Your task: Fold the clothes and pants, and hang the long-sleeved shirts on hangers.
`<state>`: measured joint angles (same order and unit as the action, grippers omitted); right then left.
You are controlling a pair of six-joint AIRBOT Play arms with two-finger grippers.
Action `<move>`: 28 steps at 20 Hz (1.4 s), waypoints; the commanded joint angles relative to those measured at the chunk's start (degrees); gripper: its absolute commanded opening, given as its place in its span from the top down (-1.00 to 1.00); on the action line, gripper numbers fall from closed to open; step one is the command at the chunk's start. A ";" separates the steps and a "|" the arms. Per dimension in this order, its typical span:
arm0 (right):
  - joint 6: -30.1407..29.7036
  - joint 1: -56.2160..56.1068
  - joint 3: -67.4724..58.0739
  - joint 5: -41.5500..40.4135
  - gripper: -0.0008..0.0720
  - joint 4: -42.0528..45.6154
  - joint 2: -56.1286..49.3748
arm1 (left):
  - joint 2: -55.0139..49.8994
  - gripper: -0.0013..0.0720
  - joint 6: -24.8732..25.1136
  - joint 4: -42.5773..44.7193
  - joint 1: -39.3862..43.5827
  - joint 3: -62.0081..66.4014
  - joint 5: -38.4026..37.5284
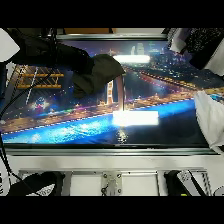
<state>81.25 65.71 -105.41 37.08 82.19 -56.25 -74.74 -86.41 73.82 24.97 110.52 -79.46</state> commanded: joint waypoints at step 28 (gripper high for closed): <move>10.43 9.57 0.00 13.38 0.93 4.22 -3.80 | -0.15 0.93 0.07 0.04 0.04 0.07 -0.09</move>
<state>92.44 75.00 -105.43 46.94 86.00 -60.82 -74.87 -86.41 73.87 24.99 110.52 -79.55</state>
